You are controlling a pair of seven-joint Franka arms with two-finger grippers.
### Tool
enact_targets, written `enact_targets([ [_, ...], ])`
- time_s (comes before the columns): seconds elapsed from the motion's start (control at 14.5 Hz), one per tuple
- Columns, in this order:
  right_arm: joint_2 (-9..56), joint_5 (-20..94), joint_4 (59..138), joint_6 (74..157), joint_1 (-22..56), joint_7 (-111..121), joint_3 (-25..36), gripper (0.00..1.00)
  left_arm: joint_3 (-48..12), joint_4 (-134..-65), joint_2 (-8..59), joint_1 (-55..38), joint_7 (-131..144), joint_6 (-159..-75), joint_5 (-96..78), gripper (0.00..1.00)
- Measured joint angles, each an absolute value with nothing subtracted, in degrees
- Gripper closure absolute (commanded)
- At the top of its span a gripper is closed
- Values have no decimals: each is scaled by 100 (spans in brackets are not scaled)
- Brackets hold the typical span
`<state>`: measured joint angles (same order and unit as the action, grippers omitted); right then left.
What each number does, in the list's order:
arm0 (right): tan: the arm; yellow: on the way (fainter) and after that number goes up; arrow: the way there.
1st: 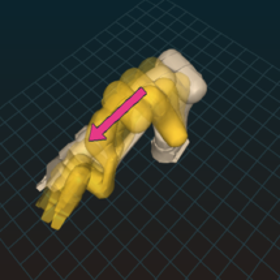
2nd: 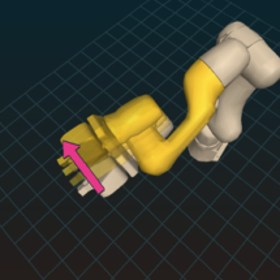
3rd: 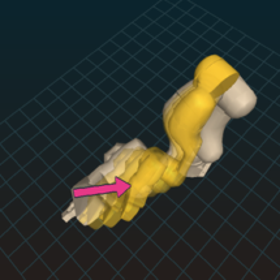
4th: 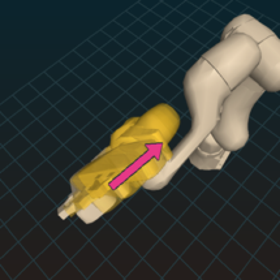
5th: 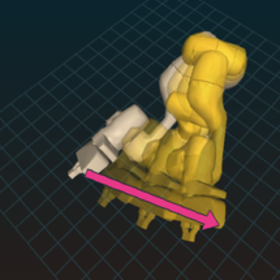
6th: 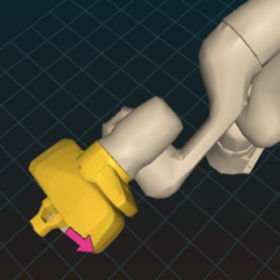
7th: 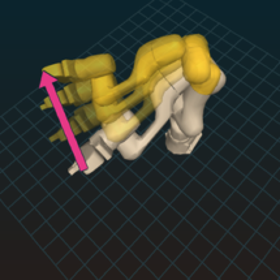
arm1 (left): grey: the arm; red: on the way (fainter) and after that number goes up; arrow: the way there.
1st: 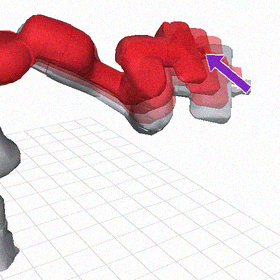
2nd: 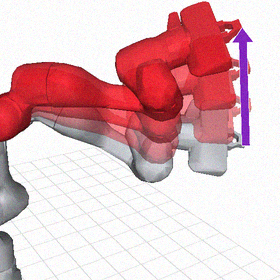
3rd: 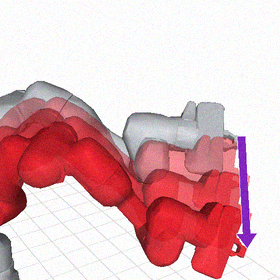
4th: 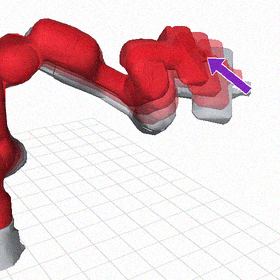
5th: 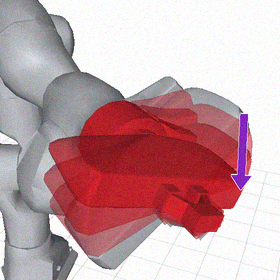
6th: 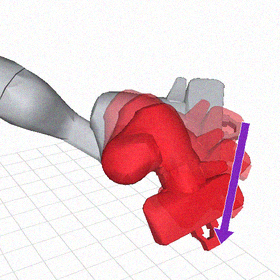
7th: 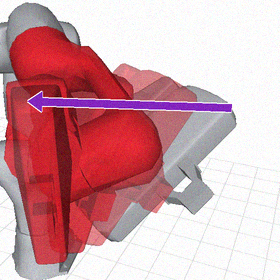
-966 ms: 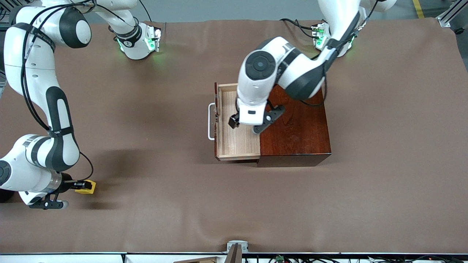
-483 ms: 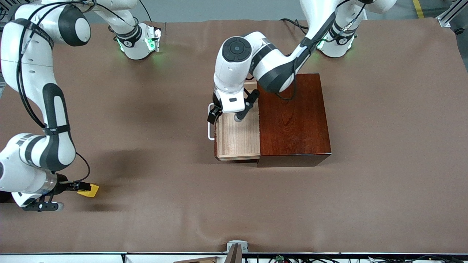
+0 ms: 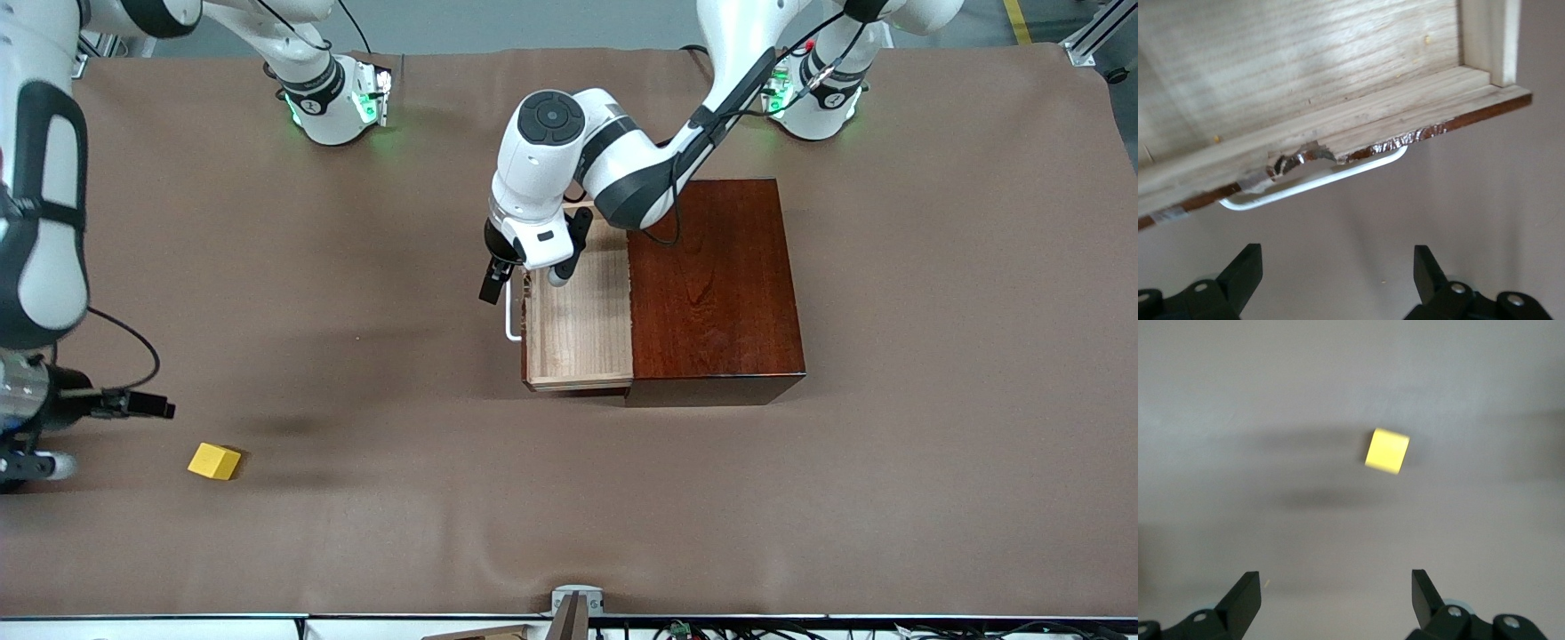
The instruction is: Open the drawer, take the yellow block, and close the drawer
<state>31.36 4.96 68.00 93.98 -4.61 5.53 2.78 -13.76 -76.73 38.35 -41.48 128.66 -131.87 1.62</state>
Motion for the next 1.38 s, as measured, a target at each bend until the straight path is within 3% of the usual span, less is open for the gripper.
enact_targets([
  [0.28, 2325, 462, 7435, 9108, -359, 419, 278, 0, -1311, -7655, 3956, -4199, 13968, -13049, 162, 0],
  [0.69, 936, 311, 9036, 9695, -187, 418, 256, 0, -1175, -7620, 4099, -4222, 14529, -12609, 177, 0],
  [1.38, 502, 178, 8973, 8905, -103, 426, 267, 0, -1161, -7486, 4127, -4595, 14242, -12643, 183, 0],
])
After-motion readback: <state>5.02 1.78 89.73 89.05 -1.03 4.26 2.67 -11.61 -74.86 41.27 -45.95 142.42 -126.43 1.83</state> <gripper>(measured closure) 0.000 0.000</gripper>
